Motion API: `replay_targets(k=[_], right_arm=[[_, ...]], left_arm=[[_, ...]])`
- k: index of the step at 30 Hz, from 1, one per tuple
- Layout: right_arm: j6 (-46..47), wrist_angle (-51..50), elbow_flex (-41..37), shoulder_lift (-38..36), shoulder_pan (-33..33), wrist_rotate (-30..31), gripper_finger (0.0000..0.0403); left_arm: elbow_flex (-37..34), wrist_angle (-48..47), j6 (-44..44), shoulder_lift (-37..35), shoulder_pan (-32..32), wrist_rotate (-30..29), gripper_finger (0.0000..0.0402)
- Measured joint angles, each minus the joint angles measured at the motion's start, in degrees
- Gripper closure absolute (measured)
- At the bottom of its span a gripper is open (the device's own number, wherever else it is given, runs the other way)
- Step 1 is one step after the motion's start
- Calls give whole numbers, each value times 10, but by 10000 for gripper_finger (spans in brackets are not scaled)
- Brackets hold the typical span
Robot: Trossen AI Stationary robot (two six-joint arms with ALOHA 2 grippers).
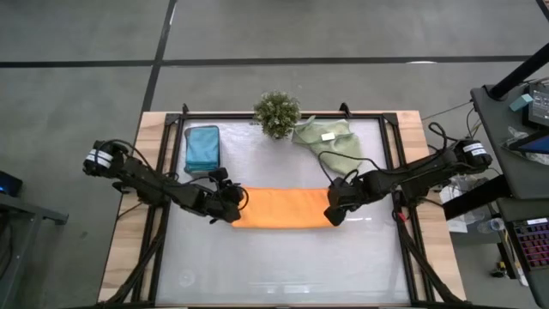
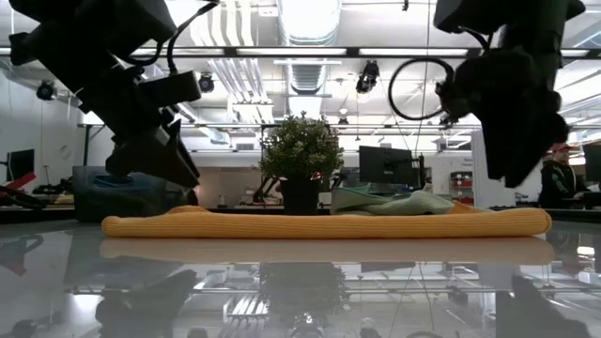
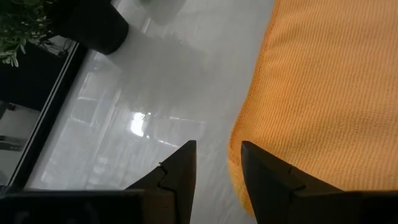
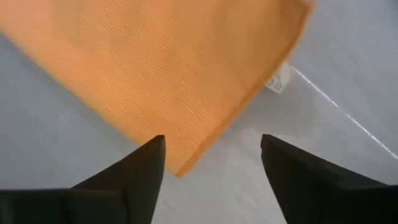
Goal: Fold microfiber towels
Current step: Fold the orange microfiber cloth
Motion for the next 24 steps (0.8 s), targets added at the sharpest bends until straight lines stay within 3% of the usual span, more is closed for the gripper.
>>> replay_targets(k=[9,18,24], right_arm=[[45,50,-58,0,1,34,111],[49,241,-152,-2,1,45,106],[55,303,-174,-2,1,44,106]], left_arm=[[1,11,-1,1,0,1,290],[2,30,17,0,2,-8,290],[2,40,15,0,2,-8,290]])
